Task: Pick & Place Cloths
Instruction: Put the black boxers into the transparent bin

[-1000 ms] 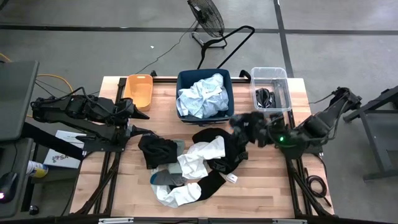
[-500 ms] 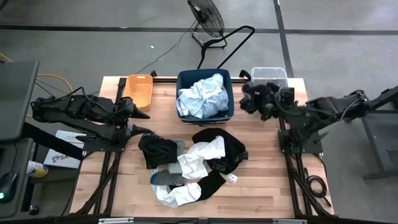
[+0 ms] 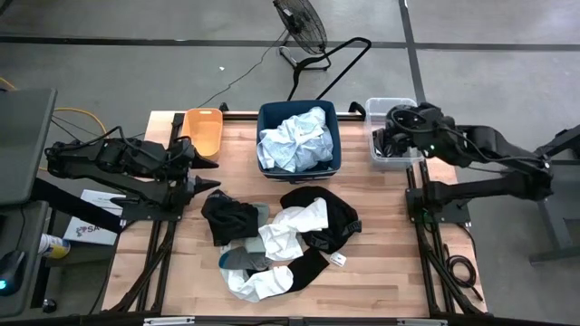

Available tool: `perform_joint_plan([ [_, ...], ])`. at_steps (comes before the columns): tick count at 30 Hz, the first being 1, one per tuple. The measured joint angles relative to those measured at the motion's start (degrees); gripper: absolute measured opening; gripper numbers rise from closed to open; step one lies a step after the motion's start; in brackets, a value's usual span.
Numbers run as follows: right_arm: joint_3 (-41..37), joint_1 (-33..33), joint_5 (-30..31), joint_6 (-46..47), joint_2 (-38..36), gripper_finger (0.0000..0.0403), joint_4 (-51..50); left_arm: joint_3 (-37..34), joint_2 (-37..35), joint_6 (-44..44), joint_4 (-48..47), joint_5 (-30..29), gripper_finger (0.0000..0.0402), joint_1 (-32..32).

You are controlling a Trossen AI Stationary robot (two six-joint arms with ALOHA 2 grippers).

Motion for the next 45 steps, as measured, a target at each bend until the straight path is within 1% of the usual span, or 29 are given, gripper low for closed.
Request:
perform_joint_plan([
  [4,0.0,-5.7,-2.5,-14.8,2.1,0.001,2.2,0.0,0.0,-1.8,0.0,-0.5,0.0298,0.0],
  [8,0.0,-10.7,-4.6,-28.3,6.0,0.0014,4.0,0.0,0.0,-3.1,0.0,-0.6,0.0298,0.0],
  [10,0.0,-13.1,-5.1,-32.7,8.6,0.0014,4.0,0.0,0.0,-3.9,0.0,-0.9,0.0298,0.0],
  [13,0.0,-16.9,-7.4,-38.3,12.8,0.0012,3.9,0.0,0.0,-4.2,0.0,-1.6,0.0298,0.0],
  [15,0.0,-19.4,-7.5,-41.6,15.4,0.0011,3.8,0.0,0.0,-4.4,0.0,-2.2,0.0298,0.0],
  [19,0.0,-23.9,-6.8,-45.7,19.9,0.0011,2.5,0.0,0.0,-4.4,0.0,-3.2,0.0298,0.0],
  [23,0.0,-27.1,-5.4,-47.5,23.3,0.0011,-1.7,0.0,0.0,-5.1,0.0,-3.9,0.0298,0.0],
  [28,0.0,-29.0,-6.6,-54.3,26.3,0.0011,-3.8,0.0,0.0,-5.5,0.0,-4.0,0.0298,0.0],
  [31,0.0,-30.1,-10.7,-58.3,28.1,0.0011,-3.7,0.0,0.0,-5.5,0.0,-4.0,0.0298,0.0],
  [36,0.0,-31.3,-21.8,-61.9,31.1,0.001,-6.4,0.0,0.0,-5.5,0.0,-4.0,0.0298,0.0],
  [38,0.0,-31.7,-25.0,-62.8,32.4,0.001,-6.8,0.0,0.0,-5.5,0.0,-4.0,0.0298,0.0],
  [45,0.0,-34.6,-28.6,-64.8,36.4,0.0013,-6.6,0.0,0.0,-5.5,0.0,-4.0,0.0298,0.0],
])
